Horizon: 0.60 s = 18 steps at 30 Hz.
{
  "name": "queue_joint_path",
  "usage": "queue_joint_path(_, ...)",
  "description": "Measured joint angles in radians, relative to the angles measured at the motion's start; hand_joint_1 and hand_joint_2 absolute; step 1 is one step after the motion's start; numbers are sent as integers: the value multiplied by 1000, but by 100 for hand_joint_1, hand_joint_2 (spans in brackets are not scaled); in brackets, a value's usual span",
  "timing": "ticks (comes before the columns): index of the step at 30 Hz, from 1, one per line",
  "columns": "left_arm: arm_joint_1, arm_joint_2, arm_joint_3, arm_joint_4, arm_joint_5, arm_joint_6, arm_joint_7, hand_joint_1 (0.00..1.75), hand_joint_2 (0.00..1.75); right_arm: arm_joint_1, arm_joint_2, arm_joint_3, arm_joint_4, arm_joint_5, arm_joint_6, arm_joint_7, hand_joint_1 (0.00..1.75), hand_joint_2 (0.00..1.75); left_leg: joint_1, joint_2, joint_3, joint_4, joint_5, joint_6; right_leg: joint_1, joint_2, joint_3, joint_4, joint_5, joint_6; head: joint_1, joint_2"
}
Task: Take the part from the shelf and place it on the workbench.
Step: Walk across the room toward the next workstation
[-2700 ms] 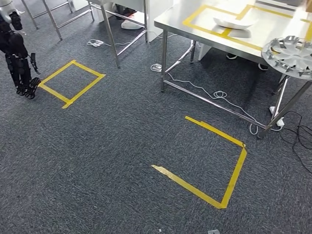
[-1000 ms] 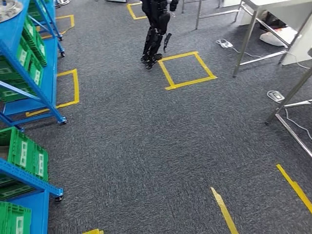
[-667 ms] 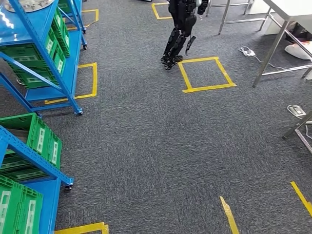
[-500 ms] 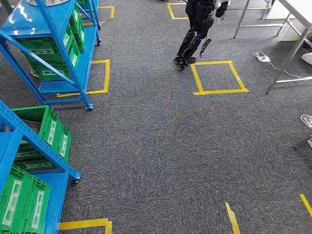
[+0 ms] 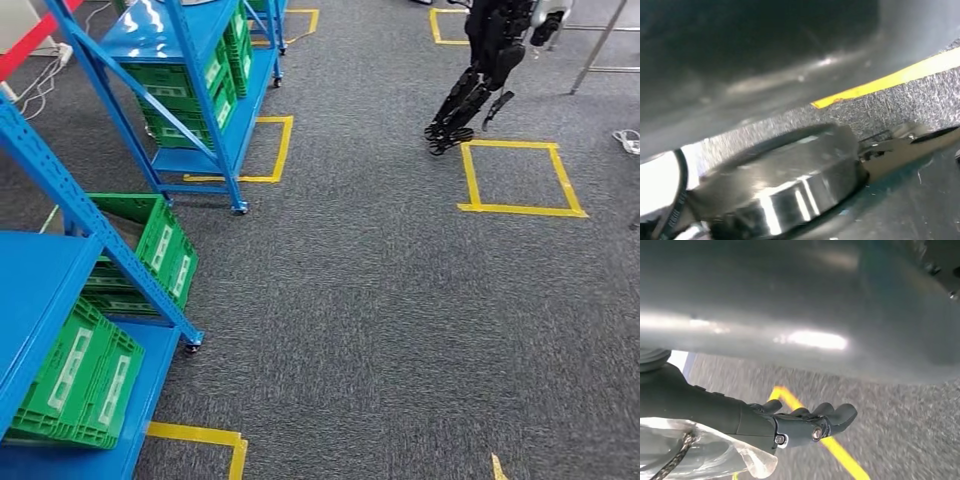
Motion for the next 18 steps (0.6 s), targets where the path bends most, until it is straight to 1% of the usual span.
queue_joint_path(1, 0, 0, 2, 0, 4, 0, -2, 0, 0, 2, 0, 5, 0, 7, 1, 2, 0, 0, 2, 6, -25, 53, -16, -2, 2, -18, 1, 0, -2, -2, 0, 0)
queue_joint_path(2, 2, 0, 5, 0, 8, -1, -3, 0, 0, 2, -1, 10, 0, 16, 1, 3, 0, 0, 3, 8, -34, 73, -14, -3, 3, -34, 3, 0, -4, -3, 0, 0)
queue_joint_path(3, 4, 1, 9, 0, 13, -1, -4, 0, 0, 2, -1, 16, 0, 25, 2, 4, 0, 0, 3, 12, -21, 51, 9, -2, 4, -48, 5, 0, -6, -3, 0, 0)
queue_joint_path(4, 5, 1, 14, 0, 17, -1, -5, 0, 0, 1, -1, 22, 0, 35, 3, 4, 0, 0, 3, 20, 9, -7, 44, 1, 4, -61, 9, 0, -8, -2, 0, 0)
queue_joint_path(5, 5, 2, 19, 0, 21, -1, -6, 0, 0, 1, -1, 29, 0, 45, 3, 4, 0, 0, 0, 44, 48, -82, 78, 6, 5, -72, 13, 0, -11, 0, 0, 0)
queue_joint_path(6, 4, 2, 23, 0, 25, -1, -7, 0, 0, 1, -1, 36, 0, 54, 3, 3, 0, 0, -6, 70, 83, -148, 100, 13, 7, -83, 17, 1, -14, 3, 0, 0)
queue_joint_path(7, 2, 2, 26, 0, 28, -2, -7, 0, 0, 2, -1, 44, 0, 64, 3, 3, 0, 0, -11, 90, 104, -193, 112, 20, 9, -94, 20, 1, -18, 6, 0, 0)
queue_joint_path(8, 1, 2, 28, 0, 31, -3, -8, 0, 0, 2, -1, 50, 0, 72, 2, 3, 0, 0, -16, 102, 113, -213, 113, 27, 11, -104, 23, 1, -20, 10, 0, 0)
queue_joint_path(9, 0, 3, 31, 0, 34, -4, -9, 0, 0, 1, -1, 56, 0, 79, 2, 3, 0, 0, -19, 95, 111, -216, 111, 32, 13, -115, 25, 0, -22, 14, 1, 0)
queue_joint_path(10, 1, 3, 35, 0, 35, -6, -10, 0, 0, 1, -1, 63, 0, 87, 1, 5, 0, 0, -17, 82, 111, -218, 114, 38, 12, -121, 29, -1, -24, 19, 1, 0)
queue_joint_path(11, 2, 3, 39, 0, 35, -8, -12, 0, 0, 0, -1, 69, 0, 93, 1, 7, 0, 0, -14, 70, 113, -223, 116, 44, 11, -110, 29, 3, -31, 25, 2, 0)
queue_joint_path(12, 3, 3, 42, 0, 34, -9, -14, 0, 0, 0, -1, 75, 0, 98, 0, 9, 0, 0, -11, 58, 115, -227, 120, 49, 9, -86, 22, 22, -47, 30, 4, 0)
queue_joint_path(13, 2, 3, 44, 0, 32, -10, -15, 0, 0, 1, -1, 79, 0, 103, 1, 12, 0, 0, -7, 46, 116, -232, 123, 54, 7, -56, 4, 63, -72, 33, 6, 0)
queue_joint_path(14, 1, 2, 45, 0, 29, -11, -16, 0, 0, 2, -1, 83, 0, 108, 1, 14, 0, 0, -6, 33, 116, -233, 125, 57, 5, -25, -26, 126, -104, 35, 8, 0)
queue_joint_path(15, -1, 2, 45, 0, 26, -12, -16, 0, 0, 4, -1, 86, 0, 112, 3, 14, 0, 0, -6, 20, 115, -232, 125, 59, 4, -9, -61, 197, -135, 36, 9, 0)
queue_joint_path(16, -1, 1, 45, 0, 23, -12, -17, 0, 0, 6, -1, 88, 0, 115, 6, 15, 0, 0, -7, 6, 114, -232, 125, 59, 4, -2, -92, 256, -154, 37, 9, 0)
queue_joint_path(17, 0, 1, 45, 0, 22, -13, -17, 0, 0, 8, -2, 91, 0, 118, 8, 14, 0, 0, -7, -8, 115, -232, 125, 60, 4, 0, -110, 285, -153, 38, 9, 0)
queue_joint_path(18, 1, 1, 46, 0, 21, -12, -17, 0, 0, 9, -2, 94, 0, 121, 10, 14, 0, 0, -7, -23, 117, -232, 125, 60, 4, 2, -110, 272, -131, 37, 9, 0)
